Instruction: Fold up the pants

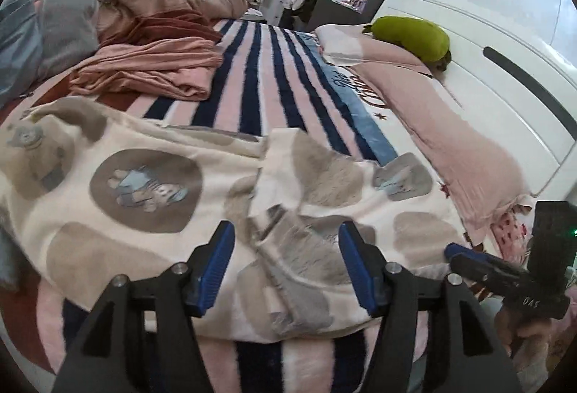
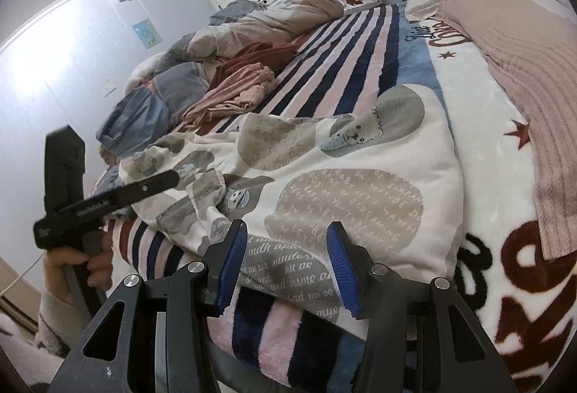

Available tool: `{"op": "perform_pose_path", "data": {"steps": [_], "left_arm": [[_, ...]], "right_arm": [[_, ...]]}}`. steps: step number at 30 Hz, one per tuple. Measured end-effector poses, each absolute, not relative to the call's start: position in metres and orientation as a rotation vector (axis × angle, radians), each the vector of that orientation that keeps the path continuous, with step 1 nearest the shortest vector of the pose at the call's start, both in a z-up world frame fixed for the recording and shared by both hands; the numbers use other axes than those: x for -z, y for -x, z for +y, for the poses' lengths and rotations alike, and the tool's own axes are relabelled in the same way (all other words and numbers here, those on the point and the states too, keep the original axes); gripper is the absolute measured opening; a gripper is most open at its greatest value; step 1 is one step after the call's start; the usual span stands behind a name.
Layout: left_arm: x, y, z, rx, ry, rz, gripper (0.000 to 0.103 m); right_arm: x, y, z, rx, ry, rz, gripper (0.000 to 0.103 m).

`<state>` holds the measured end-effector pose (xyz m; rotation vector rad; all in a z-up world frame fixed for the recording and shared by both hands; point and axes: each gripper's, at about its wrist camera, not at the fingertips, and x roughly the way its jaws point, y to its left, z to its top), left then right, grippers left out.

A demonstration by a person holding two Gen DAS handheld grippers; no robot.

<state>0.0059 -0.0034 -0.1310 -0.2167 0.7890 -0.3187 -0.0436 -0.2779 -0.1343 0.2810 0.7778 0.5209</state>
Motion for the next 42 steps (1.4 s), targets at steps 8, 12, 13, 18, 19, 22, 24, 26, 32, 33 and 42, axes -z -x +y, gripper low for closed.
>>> {"op": "perform_pose_path", "data": {"steps": [8, 12, 13, 18, 19, 22, 24, 26, 32, 33, 42], "left_arm": [[0.160, -0.014, -0.017, 0.317, 0.245, 0.881, 0.043], [0.159, -0.011, -0.020, 0.310, 0.231, 0.847, 0.022], [0.158, -0.011, -0.020, 0.308, 0.223, 0.835, 0.022], [0.152, -0.016, -0.017, 0.263, 0.183, 0.824, 0.027], [0.150, -0.015, -0.017, 0.270, 0.175, 0.822, 0.027], [0.147, -0.015, -0.021, 0.304, 0.141, 0.829, 0.027], [0.146, -0.014, -0.025, 0.306, 0.116, 0.829, 0.026], [0.145, -0.013, -0.028, 0.300, 0.092, 0.825, 0.025], [0.135, -0.014, -0.040, 0.300, 0.005, 0.821, 0.025], [0.134, -0.015, -0.041, 0.299, -0.012, 0.826, 0.025], [0.145, -0.030, -0.040, 0.296, 0.003, 0.919, 0.011]], "right_arm": [[0.124, 0.039, -0.254, -0.590, -0.197, 0.767, 0.042], [0.132, 0.038, -0.257, -0.593, -0.238, 0.785, 0.042], [0.133, 0.039, -0.257, -0.590, -0.239, 0.788, 0.042], [0.135, 0.042, -0.261, -0.588, -0.246, 0.799, 0.042], [0.135, 0.042, -0.261, -0.589, -0.247, 0.798, 0.042], [0.135, 0.043, -0.262, -0.592, -0.255, 0.798, 0.042], [0.135, 0.043, -0.262, -0.594, -0.262, 0.797, 0.042], [0.135, 0.043, -0.262, -0.595, -0.264, 0.798, 0.042], [0.137, 0.042, -0.264, -0.606, -0.280, 0.801, 0.042], [0.137, 0.041, -0.265, -0.609, -0.284, 0.799, 0.042], [0.139, 0.037, -0.267, -0.623, -0.302, 0.784, 0.042]]}}
